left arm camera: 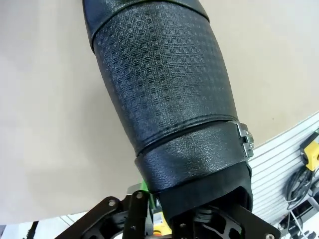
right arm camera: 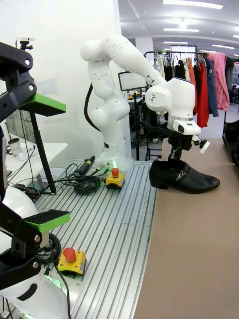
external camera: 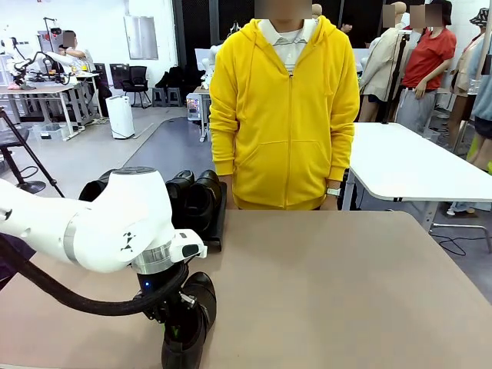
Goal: Organize the shoes by placing them on the stand.
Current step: Place the Shoe from the middle of the table onto the Shoes Stand.
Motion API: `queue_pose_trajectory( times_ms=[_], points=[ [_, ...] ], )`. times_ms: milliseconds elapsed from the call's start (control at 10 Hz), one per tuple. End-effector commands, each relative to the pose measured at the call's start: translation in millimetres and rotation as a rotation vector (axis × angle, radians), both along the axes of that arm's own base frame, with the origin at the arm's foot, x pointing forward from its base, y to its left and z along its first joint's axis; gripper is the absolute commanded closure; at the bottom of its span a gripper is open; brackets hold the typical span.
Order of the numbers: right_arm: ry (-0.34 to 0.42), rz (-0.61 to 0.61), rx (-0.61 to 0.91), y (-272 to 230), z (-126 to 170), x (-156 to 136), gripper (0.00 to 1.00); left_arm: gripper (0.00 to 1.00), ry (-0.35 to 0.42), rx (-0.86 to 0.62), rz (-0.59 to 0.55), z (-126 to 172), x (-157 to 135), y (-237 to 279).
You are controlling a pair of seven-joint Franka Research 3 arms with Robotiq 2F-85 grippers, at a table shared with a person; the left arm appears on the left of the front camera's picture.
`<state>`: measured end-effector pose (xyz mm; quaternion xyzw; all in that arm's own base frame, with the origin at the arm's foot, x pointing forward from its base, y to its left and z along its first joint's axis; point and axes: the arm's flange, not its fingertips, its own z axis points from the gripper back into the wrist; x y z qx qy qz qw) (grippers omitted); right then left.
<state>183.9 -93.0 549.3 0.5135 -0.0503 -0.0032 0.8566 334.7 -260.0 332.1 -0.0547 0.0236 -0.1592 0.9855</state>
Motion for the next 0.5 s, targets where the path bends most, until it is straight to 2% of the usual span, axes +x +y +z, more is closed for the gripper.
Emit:
queue_pose_trajectory(
  times_ms=[0, 200, 400],
  points=[
    [-0.027, 0.008, 0.017, 1, 4, 2, 0.0, 1.0, -0.012, 0.011, -0.024, 3, -1, 3],
    [-0.027, 0.008, 0.017, 1, 4, 2, 0.0, 1.0, -0.037, 0.001, -0.053, 13, 0, 3],
    [-0.027, 0.008, 0.017, 1, 4, 2, 0.0, 1.0, -0.065, -0.039, -0.195, 45, -3, -2]
  ],
)
